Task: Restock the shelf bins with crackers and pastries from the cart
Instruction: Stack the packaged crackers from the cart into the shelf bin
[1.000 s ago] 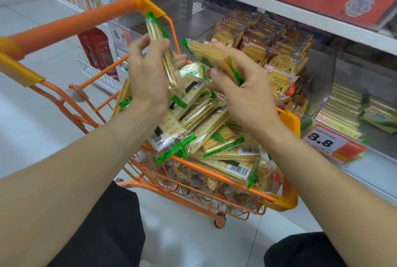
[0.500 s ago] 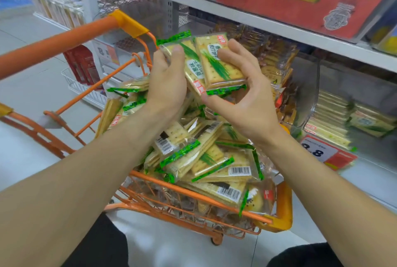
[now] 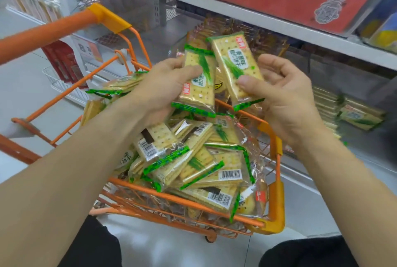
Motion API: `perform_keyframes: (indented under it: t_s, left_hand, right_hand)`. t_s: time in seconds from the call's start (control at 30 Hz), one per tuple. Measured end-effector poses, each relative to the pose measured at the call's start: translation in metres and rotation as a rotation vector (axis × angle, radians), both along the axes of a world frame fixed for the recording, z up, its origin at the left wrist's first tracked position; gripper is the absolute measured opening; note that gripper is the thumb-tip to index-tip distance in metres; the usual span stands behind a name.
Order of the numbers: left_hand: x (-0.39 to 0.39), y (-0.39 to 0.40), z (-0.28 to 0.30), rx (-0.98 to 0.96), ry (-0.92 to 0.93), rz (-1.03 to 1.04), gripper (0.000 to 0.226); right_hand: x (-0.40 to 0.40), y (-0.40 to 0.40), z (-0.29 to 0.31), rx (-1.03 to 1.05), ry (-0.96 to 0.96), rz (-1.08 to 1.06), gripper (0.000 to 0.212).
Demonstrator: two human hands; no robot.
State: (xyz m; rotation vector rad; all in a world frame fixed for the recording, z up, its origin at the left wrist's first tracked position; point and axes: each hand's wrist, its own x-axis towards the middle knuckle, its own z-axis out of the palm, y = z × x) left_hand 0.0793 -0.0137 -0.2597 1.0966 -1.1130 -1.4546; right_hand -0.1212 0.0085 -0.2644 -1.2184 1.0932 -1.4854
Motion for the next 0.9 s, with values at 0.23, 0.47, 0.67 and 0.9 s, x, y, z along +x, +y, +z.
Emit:
perform_keyframes:
  t_s: [0.23, 0.47, 0.67, 0.9]
  left_hand:
    - [0.0, 0.001, 0.003, 0.149, 0.06, -0.282, 0.036]
    - [-0.003, -0.001, 0.007, 0.217, 0.157, -0.545, 0.069]
    - [-0.017, 0.0, 0.005, -0.009, -0.07, -0.484, 0.027]
    - [-0.025, -0.004, 0.005, -0.068, -0.137, -0.459, 0.05]
  right_hand:
    - [-0.031, 0.001, 0.019, 0.153, -0.119, 0.315, 0.035]
    - [-0.047, -0.001, 0.016, 0.052, 0.258, 0.288, 0.04]
    - [-0.036, -0.001, 0.006, -0.133, 0.452, -0.154, 0.062]
    - [-0.041, 0.0, 0.006, -0.093, 0.585, 0.05, 0.047]
